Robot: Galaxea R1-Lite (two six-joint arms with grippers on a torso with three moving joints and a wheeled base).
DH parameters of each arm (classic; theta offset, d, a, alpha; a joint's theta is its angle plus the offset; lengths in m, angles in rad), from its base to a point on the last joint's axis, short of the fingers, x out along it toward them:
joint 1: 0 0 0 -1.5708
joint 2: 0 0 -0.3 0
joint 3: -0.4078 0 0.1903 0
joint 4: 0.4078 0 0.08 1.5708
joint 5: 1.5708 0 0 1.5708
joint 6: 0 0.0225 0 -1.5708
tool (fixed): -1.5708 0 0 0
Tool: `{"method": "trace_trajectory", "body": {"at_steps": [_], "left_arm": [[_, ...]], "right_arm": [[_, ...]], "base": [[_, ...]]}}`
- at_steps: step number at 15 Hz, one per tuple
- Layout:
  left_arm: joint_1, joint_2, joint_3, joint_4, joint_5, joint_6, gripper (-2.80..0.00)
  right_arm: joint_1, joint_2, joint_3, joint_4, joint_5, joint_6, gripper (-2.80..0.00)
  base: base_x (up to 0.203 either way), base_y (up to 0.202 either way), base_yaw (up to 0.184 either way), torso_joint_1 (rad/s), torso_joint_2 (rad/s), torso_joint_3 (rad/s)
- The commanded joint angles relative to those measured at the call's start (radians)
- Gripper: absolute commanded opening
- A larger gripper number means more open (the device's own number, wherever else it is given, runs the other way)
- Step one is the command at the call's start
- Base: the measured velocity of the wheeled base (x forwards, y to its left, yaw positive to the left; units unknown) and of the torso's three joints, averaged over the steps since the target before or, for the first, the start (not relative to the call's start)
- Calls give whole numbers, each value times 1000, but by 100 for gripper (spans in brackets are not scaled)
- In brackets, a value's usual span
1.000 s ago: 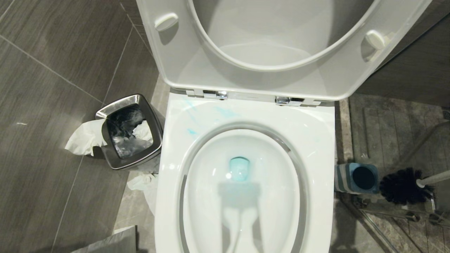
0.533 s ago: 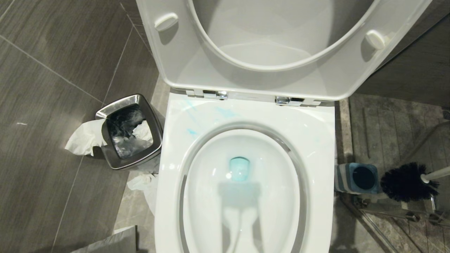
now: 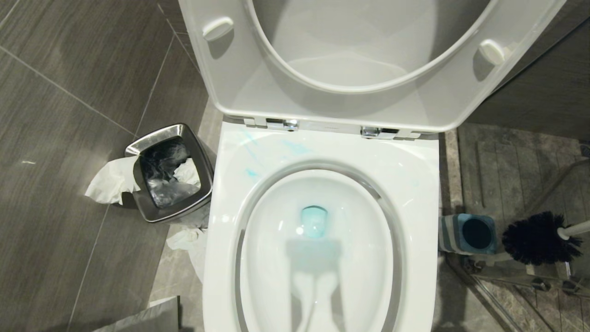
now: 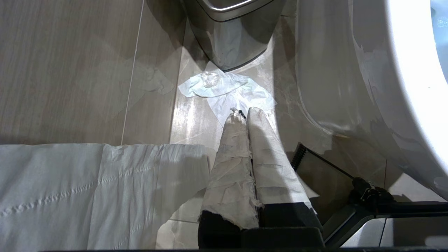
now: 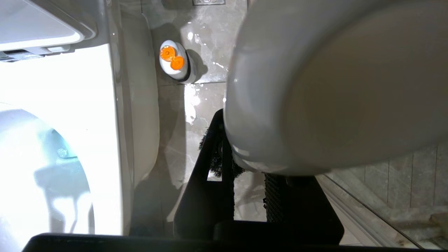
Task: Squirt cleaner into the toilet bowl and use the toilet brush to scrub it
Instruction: Scrub the toilet bowl
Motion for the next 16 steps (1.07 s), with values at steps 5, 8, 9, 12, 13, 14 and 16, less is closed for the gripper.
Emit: {"method": "trace_trajectory", "body": {"at_steps": [5, 8, 9, 12, 13, 14, 16], "left_arm": [[0, 1, 0, 1, 0, 0, -280], [0, 1, 0, 1, -1, 0, -280], [0, 1, 0, 1, 0, 1, -280], [0, 1, 0, 1, 0, 1, -280], [0, 1, 0, 1, 0, 1, -280], [0, 1, 0, 1, 0, 0, -280], [0, 1, 0, 1, 0, 0, -280]], "right_arm": [[0, -4, -30, 3, 41, 1, -280], [0, -9, -38, 3, 45, 0, -280], [0, -9, -41, 3, 45, -1, -280], [0, -11, -46, 3, 45, -1, -280], [1, -14, -50, 3, 46, 0, -280], [1, -14, -55, 3, 47, -1, -280], [1, -8, -67, 3, 51, -1, -280]], "base": [[0, 0, 0, 0, 0, 0], [0, 0, 0, 3, 3, 119], [0, 0, 0, 2, 10, 182], [0, 0, 0, 1, 2, 198], [0, 0, 0, 2, -2, 192], [0, 0, 0, 2, -1, 207], [0, 0, 0, 2, 6, 201]]}}
